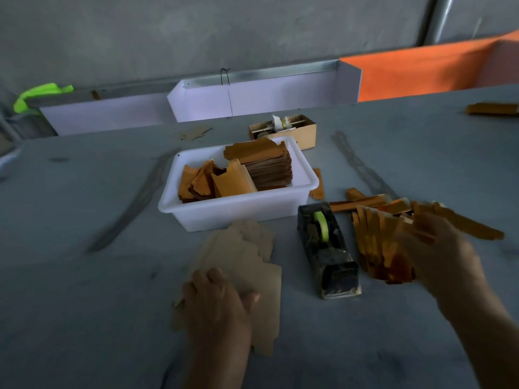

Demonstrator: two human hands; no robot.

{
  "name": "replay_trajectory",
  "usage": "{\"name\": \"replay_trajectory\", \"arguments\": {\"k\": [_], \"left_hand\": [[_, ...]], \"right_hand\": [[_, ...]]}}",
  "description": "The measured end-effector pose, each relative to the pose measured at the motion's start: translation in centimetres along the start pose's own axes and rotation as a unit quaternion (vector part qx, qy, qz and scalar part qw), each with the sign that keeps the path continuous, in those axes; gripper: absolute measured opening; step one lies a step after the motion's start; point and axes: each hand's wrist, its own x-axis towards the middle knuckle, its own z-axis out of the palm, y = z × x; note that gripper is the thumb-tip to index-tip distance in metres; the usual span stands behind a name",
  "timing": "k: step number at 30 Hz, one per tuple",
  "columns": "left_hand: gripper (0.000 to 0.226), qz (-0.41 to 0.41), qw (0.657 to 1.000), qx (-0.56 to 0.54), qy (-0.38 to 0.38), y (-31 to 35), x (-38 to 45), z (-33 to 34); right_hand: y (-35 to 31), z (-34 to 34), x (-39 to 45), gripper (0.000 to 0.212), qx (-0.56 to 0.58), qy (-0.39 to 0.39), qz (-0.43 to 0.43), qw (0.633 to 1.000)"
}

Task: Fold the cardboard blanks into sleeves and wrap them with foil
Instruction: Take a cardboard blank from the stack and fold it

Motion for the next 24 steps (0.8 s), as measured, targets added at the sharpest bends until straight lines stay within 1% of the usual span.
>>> {"name": "replay_trajectory", "arguments": {"k": [1, 2, 5, 7, 9, 10, 13, 15, 17, 18, 19, 20, 22, 23, 24], "left_hand": [[0.059, 0.006, 1.0, 0.002, -0.005, 0.0, 0.2, 0.2], [0.057, 0.015, 1.0, -0.006, -0.015, 0.0, 0.5, 0.4], [0.044, 0.028, 0.997, -0.056, -0.033, -0.2, 0.9, 0.9], [0.042, 0.028, 0.999, -0.031, -0.012, -0.1, 0.3, 0.9], [0.051, 0.029, 0.999, 0.018, 0.009, 0.2, -0.5, 0.9], [0.056, 0.026, 0.999, 0.028, 0.011, 0.2, -0.9, 0.9], [0.065, 0.018, 0.999, 0.027, -0.001, -0.4, -0.7, 1.0], [0.066, 0.005, 1.0, -0.011, -0.017, -0.7, -0.4, 0.8], [0.065, -0.013, 0.995, -0.096, -0.033, -0.7, -0.2, 0.4], [0.063, -0.028, 0.984, -0.172, -0.04, -0.7, 0.0, 0.2], [0.057, -0.046, 0.963, -0.261, -0.039, -0.9, 0.2, 0.1], [0.047, -0.059, 0.937, -0.344, -0.032, -1.1, 0.3, 0.0], [0.029, -0.063, 0.885, -0.46, -0.035, -1.5, 0.6, -0.4], [0.023, -0.061, 0.852, -0.518, -0.048, -1.6, 0.8, -0.6], [0.023, -0.059, 0.811, -0.578, -0.075, -1.7, 0.7, -0.9]], "right_hand": [[0.2, 0.4, -0.8, 0.013, 0.022, -0.015, -0.008, 1.0], [0.6, 0.8, -1.5, 0.01, 0.043, -0.031, -0.014, 0.998], [1.3, 1.2, -3.1, 0.017, 0.069, -0.076, 0.011, 0.995], [1.5, 1.0, -3.6, 0.018, 0.08, -0.06, 0.003, 0.995], [1.1, 0.3, -3.9, 0.016, 0.072, -0.018, -0.028, 0.997], [0.8, -0.1, -4.0, 0.02, 0.07, -0.008, -0.042, 0.997], [0.2, -0.9, -4.2, 0.021, 0.105, -0.018, -0.043, 0.993], [0.0, -1.0, -4.5, 0.021, 0.127, -0.017, -0.041, 0.991], [-0.1, -0.8, -4.8, 0.021, 0.141, -0.018, -0.045, 0.989], [-0.1, -0.7, -4.9, 0.022, 0.145, -0.023, -0.044, 0.988], [-0.1, -0.6, -5.0, 0.022, 0.149, -0.029, -0.042, 0.988], [0.0, -0.5, -5.1, 0.022, 0.154, -0.035, -0.039, 0.987], [-0.1, -0.5, -5.4, 0.021, 0.182, -0.045, -0.034, 0.982], [-0.3, -0.5, -5.8, 0.022, 0.199, -0.057, -0.038, 0.978], [-0.6, -0.4, -6.2, 0.024, 0.211, -0.079, -0.044, 0.973]]}}
